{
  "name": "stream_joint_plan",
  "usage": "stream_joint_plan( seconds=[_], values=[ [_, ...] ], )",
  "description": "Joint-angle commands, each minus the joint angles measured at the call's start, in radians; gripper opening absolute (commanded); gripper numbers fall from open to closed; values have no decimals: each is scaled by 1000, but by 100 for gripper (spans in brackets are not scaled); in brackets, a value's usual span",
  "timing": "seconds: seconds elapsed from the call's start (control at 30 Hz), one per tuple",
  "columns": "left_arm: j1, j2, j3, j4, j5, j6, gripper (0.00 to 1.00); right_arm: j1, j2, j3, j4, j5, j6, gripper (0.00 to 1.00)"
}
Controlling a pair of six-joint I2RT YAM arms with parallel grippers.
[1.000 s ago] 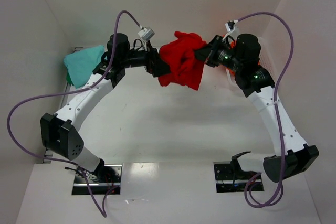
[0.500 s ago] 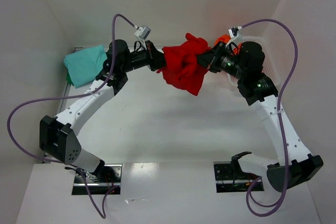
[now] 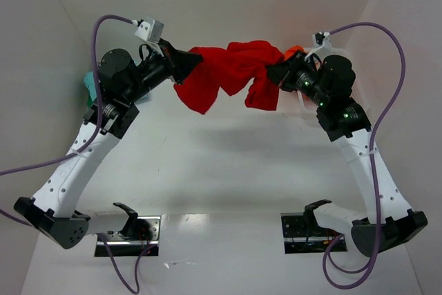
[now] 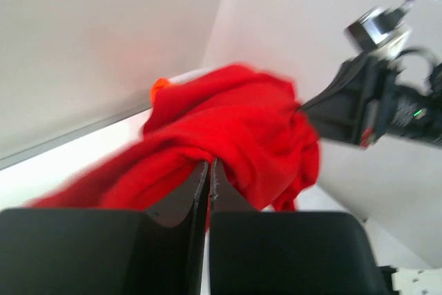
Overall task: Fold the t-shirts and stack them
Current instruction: Move the tshirt to the center of the board
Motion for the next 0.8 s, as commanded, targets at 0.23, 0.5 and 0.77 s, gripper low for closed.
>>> stream_joint_plan(
  seconds=[0.23,0.5,0.77],
  values=[
    [50,-136,-42,-46,-200,102,0,-87,44,84,-46,189,-111,11],
    [50,-159,-57,-101,-267,140,0,-96,35,48,-67,263,-148,16],
    [50,-156,-85,-101,-226,141,0,-96,66,28,-55,175,-168,68]
  ],
)
